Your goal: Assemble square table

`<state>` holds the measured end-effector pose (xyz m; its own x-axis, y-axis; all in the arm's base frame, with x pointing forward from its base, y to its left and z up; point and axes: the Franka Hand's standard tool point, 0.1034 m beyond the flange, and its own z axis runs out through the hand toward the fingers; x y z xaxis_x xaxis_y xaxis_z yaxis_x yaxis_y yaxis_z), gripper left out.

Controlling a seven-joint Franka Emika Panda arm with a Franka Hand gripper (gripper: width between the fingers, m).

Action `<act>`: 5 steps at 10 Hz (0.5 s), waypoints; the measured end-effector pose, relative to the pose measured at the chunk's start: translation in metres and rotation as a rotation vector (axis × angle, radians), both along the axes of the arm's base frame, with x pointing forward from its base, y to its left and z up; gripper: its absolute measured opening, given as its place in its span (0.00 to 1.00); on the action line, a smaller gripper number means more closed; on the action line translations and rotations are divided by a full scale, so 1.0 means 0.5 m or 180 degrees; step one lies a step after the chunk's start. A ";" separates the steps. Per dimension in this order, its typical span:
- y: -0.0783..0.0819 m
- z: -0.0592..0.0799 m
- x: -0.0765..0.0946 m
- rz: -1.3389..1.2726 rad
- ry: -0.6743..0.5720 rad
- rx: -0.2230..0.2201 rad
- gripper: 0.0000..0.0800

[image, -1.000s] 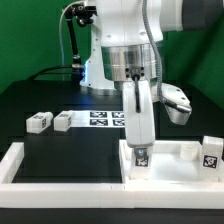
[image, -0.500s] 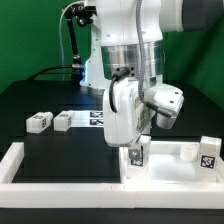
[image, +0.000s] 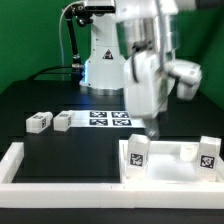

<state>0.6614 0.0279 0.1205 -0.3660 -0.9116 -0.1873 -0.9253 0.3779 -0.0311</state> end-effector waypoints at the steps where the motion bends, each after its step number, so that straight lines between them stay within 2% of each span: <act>1: 0.019 0.009 -0.003 0.0024 -0.0014 0.0014 0.81; 2: 0.011 -0.001 -0.005 0.0033 0.0001 0.0008 0.81; 5: 0.011 -0.006 -0.005 0.0035 0.0011 0.0002 0.81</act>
Offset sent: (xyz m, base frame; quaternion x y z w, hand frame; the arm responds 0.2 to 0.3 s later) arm 0.0000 0.0000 0.0000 0.0000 0.0000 0.0000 1.0000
